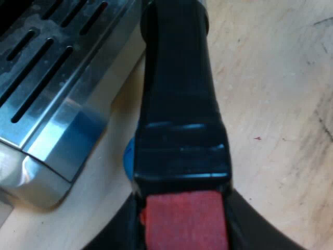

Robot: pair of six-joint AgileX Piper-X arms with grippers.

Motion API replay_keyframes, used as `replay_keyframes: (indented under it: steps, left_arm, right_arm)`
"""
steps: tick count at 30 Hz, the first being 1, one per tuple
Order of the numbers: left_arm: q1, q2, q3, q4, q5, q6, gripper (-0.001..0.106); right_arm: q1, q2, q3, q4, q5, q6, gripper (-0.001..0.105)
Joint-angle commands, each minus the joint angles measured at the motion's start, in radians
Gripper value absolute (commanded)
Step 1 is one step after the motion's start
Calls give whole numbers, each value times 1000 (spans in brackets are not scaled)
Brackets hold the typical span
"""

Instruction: Put the handle in the coffee machine

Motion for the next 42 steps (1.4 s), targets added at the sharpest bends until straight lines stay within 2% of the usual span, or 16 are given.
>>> replay_keyframes:
  steps: [1,10,19,25,28,31,33,35,36,38,39,42]
  left_arm:
    - [0,1,-13,-37,45,7,0]
    - [0,46,-13,-120,25,7,0]
    - [0,131,-16,-194,24,-2,0]
    - [0,203,-74,-215,33,-2,0]
    - [0,232,-108,-228,40,-2,0]
    - [0,265,-125,-237,40,-2,0]
    - [0,290,-137,-239,40,-2,0]
    - [0,303,-144,-239,40,-2,0]
    - [0,308,-147,-244,40,-2,0]
    - [0,318,-155,-251,40,-2,0]
    - [0,322,-159,-254,40,-2,0]
    - [0,340,-178,-254,47,-2,0]
  right_arm:
    - [-17,3,-3,-12,51,-13,82]
    - [-85,43,-3,-117,80,-26,82]
    - [-86,100,-3,-175,94,-26,82]
    - [-115,106,-3,-195,79,-46,82]
    - [-149,106,-3,-211,15,-53,82]
    - [-180,106,-3,-263,-40,-122,82]
    - [-194,106,-3,-326,-49,-210,82]
    - [-203,106,-3,-369,-95,-253,82]
    - [-205,106,-3,-389,-130,-263,82]
    - [-206,109,1,-422,-129,-284,82]
    - [-206,113,10,-463,-126,-321,82]
    - [-206,113,40,-533,-120,-338,82]
